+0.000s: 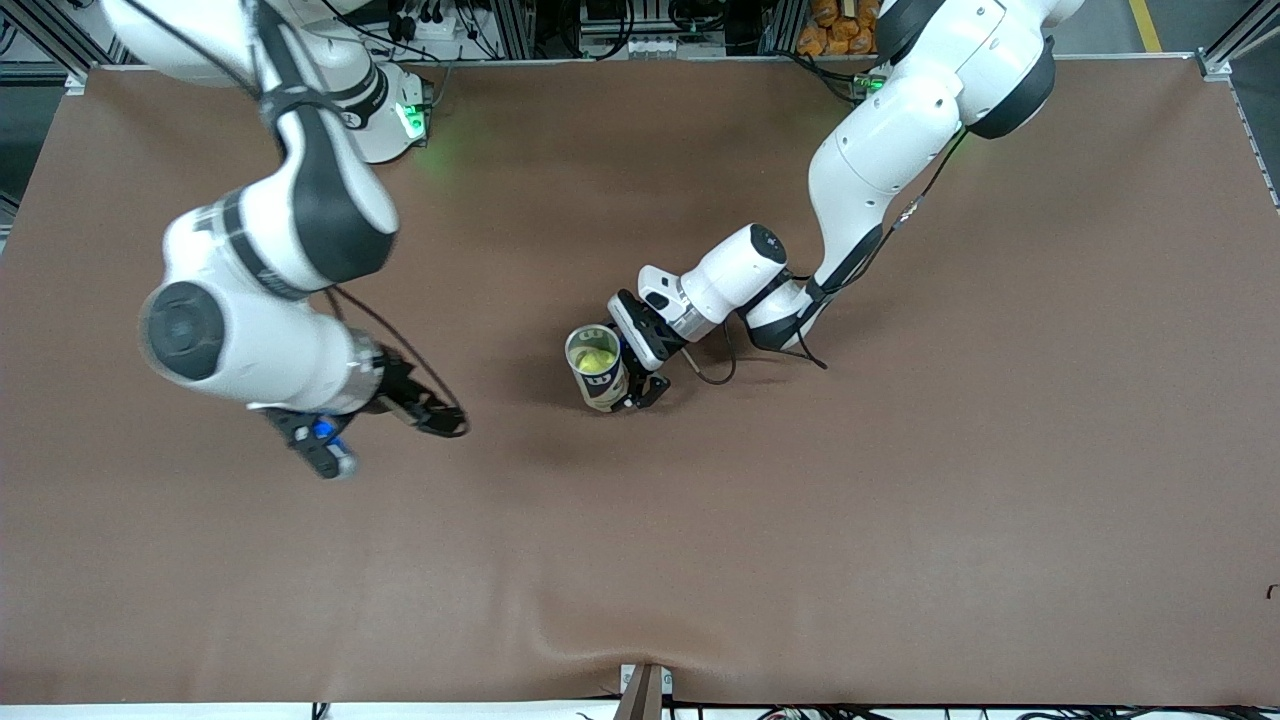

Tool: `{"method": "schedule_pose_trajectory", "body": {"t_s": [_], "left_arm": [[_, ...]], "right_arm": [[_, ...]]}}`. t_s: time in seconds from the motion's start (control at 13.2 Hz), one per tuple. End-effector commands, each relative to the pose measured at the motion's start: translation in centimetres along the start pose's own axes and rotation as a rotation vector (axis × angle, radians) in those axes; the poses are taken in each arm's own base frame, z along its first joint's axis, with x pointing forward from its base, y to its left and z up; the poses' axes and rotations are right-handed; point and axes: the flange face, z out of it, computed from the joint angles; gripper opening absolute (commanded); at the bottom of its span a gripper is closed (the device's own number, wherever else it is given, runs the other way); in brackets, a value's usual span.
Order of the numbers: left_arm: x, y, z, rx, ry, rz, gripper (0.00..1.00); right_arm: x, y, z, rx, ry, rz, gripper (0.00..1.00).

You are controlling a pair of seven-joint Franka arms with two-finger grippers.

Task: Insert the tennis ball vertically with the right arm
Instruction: 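Withdraw the right gripper while the left gripper releases the tube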

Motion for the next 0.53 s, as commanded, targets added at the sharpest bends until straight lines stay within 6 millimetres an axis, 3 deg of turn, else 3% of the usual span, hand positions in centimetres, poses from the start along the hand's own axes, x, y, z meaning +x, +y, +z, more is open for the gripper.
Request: {"method": "schedule_pose_trajectory", "body": {"t_s": [0.0,0.15,0.45], "left_arm": [[-0.2,-0.5,-1.1,0.003,-0.006,0.007,1.00],[-1.1,-1.3,-2.1,0.009,-0.028,0.000,1.00],[-3.1,-1.9,-3.9,0.011,-0.079,-0.014,1.00]], "right_arm": [[3.7,4.5,-4.1,0.000,-0.014,-0.103,1.00],[5.5,7.9,-7.5,-0.039,0.011,-0.201,1.00],[6.0,13.1,-13.2,-0.039,0.023,-0.336,1.00]]}}
